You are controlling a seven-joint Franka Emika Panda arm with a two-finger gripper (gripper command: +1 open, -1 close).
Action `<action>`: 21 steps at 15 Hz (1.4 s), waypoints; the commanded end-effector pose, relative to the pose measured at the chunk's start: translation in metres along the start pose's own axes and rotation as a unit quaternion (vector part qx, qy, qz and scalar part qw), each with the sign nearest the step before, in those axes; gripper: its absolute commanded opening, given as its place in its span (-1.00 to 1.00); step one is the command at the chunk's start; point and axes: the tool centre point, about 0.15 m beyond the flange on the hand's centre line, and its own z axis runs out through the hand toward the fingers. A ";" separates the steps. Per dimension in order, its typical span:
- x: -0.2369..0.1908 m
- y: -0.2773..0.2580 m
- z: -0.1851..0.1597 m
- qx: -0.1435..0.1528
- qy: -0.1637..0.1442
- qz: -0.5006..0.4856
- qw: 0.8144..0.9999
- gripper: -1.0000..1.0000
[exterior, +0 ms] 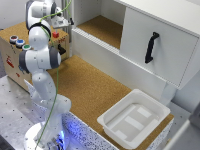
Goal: Go towards the purple block and grasp it
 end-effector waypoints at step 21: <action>0.054 0.023 0.064 0.033 -0.107 -0.040 0.993 -1.00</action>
